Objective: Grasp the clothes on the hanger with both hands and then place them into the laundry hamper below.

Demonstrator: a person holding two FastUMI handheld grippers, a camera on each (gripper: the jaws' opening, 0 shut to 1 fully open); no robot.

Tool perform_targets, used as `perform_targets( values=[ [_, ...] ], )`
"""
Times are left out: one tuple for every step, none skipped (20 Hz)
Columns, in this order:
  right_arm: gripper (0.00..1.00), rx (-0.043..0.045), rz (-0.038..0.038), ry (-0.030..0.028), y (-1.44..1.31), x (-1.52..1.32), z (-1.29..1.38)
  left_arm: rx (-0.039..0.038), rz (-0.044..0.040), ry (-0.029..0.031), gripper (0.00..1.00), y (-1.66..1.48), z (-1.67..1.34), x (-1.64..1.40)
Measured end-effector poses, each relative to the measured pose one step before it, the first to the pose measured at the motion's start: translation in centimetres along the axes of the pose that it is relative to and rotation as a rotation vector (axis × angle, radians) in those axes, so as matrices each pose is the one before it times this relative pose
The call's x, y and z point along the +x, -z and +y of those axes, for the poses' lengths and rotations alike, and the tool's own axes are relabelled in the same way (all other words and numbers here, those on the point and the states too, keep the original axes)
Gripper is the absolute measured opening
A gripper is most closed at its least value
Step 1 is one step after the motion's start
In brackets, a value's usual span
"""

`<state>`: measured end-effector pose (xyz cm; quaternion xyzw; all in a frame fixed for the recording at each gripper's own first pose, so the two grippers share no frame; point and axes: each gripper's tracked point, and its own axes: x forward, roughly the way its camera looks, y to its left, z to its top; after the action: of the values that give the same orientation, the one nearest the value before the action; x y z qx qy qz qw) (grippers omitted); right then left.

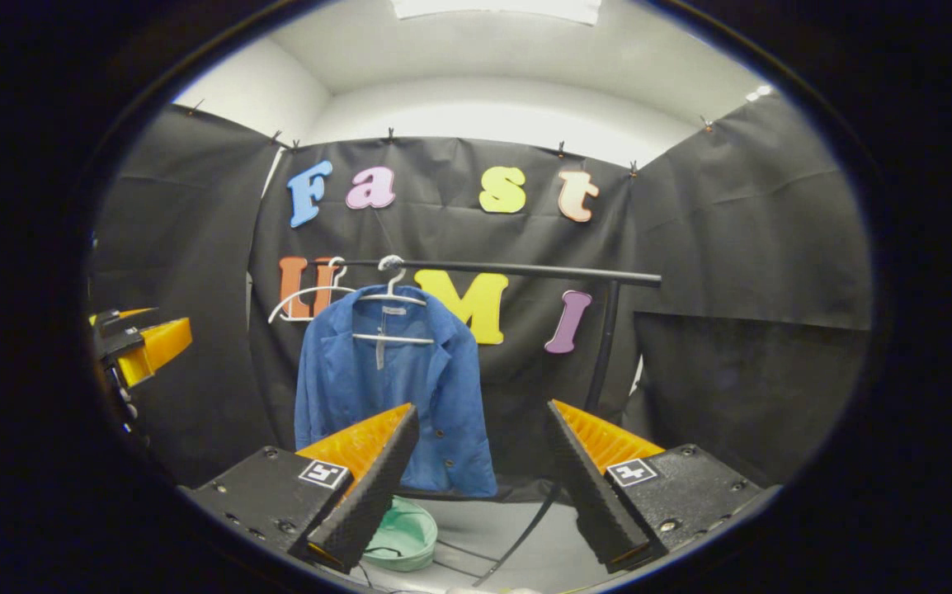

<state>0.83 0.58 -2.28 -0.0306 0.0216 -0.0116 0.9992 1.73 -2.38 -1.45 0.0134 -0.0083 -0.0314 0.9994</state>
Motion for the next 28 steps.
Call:
perform_targets(
  values=[
    [0.99,-0.00566,0.00738,-0.00225,0.247,0.582,-0.011,-0.00617,0.00253,0.00348,1.0,0.21,-0.386,0.469],
    [0.99,-0.00028,0.00162,-0.00644,0.133,0.735,0.153,-0.01192,0.0029,0.00605,0.96,0.228,-0.601,0.542],
    [0.99,-0.00065,0.00548,-0.00858,0.245,0.669,0.211,-0.0104,0.00106,0.00564,1.0,0.227,-0.557,0.582],
    [0.99,-0.00063,0.00173,-0.01164,0.197,0.812,0.179,-0.00552,-0.00011,0.00603,0.96,0.111,-0.453,0.6],
    [0.99,0.00087,0.00106,-0.01095,0.158,0.87,0.138,-0.00295,-0.00316,0.00387,1.0,0.179,-0.176,0.619],
    [0.99,0.00101,0.00135,-0.01145,0.118,1.004,0.107,-0.00026,-0.00904,0.00111,1.0,-0.047,-0.291,0.755],
    [0.99,0.00019,0.00201,-0.01102,0.189,1.025,0.093,-0.00117,-0.01166,-0.00346,1.0,-0.023,-0.14,0.708],
    [0.99,0.00228,0.00008,-0.00932,0.1,1.163,0.062,-0.00175,-0.00604,-0.0042,1.0,0.193,-0.079,0.946],
    [0.99,0.00382,-0.00388,-0.01146,-0.053,1.318,0.168,-0.00203,-0.00179,-0.00185,1.0,0.315,-0.247,0.844],
    [0.99,0.00217,0.00127,-0.00924,0.209,1.311,0.093,-0.00243,0.00749,-0.0036,1.0,0.495,-0.277,1.106],
    [0.99,0.00166,-0.00417,-0.01157,-0.043,1.449,0.224,0.00048,0.00745,-0.00683,1.0,0.492,-0.018,1.042],
    [0.99,-0.00354,-0.00184,-0.012,0.096,1.551,0.214,-0.00233,0.00443,-0.00614,1.0,0.553,0.045,1.173],
    [0.99,-0.00665,-0.00535,-0.01269,-0.085,1.603,0.162,-0.00592,0.00516,-0.00372,1.0,0.408,-0.272,1.193],
    [0.99,-0.0095,-0.00804,-0.00897,-0.043,1.596,0.106,-0.00522,0.00458,-0.00408,1.0,0.698,0.005,1.165],
    [0.99,-0.00913,-0.00498,-0.0097,0.007,1.627,0.11,-0.00349,0.00602,-0.0054,1.0,0.68,-0.183,1.179],
    [0.99,-0.00714,-0.00218,-0.00948,0.219,1.656,0.084,-0.00008,-0.00222,-0.0135,1.0,0.437,-0.038,1.127],
    [0.99,-0.00233,-0.00373,-0.0127,0.102,1.597,0.179,0.00133,0.00507,-0.01745,1.0,0.588,0.025,1.148],
    [0.99,0.00308,0.00247,-0.01178,0.195,1.521,0.099,-0.00009,0.00166,-0.01192,1.0,0.5,-0.045,1.16],
    [0.99,0.00724,0.00109,-0.01283,0.154,1.586,0.282,0.00029,-0.00309,-0.00766,1.0,0.324,-0.391,1.073],
    [0.99,0.00349,0.00276,-0.01213,0.308,1.591,0.019,0.00796,-0.00616,-0.00487,0.92,0.271,-0.319,1.222],
    [0.99,0.001,0.01444,-0.00447,0.332,1.615,-0.073,0.01714,-0.01172,-0.00391,1.0,0.245,-0.41,1.118],
    [0.99,0.00185,-0.00301,-0.00792,0.134,1.593,0.002,0.02241,-0.00506,-0.00878,1.0,0.409,-0.315,1.161],
    [0.99,-0.00314,-0.00267,0.0008,0.039,1.653,-0.112,0.02114,0.00244,-0.00476,0.96,0.431,-0.42,0.927],
    [0.99,-0.00753,0.00598,0.00375,0.341,1.526,-0.23,0.01456,-0.00417,0.00107,0.98,0.46,-0.411,1.139],
    [0.99,-0.00091,0.00164,-0.00101,0.148,1.506,-0.088,0.00847,-0.00361,0.00011,1.0,0.431,-0.65,0.769],
    [0.99,0.00332,0.00452,-0.0022,0.249,1.407,-0.054,0.01163,-0.00457,-0.00662,1.0,0.39,-0.429,1.054],
    [0.99,0.01274,0.00177,-0.00392,0.117,1.292,-0.127,0.00807,-0.00027,-0.00223,1.0,0.446,-0.256,1.308],
    [0.98,0.01956,0.00991,-0.00448,0.321,1.214,-0.011,-0.00184,0.01258,-0.00297,0.98,0.758,-0.322,1.214]
  ],
)
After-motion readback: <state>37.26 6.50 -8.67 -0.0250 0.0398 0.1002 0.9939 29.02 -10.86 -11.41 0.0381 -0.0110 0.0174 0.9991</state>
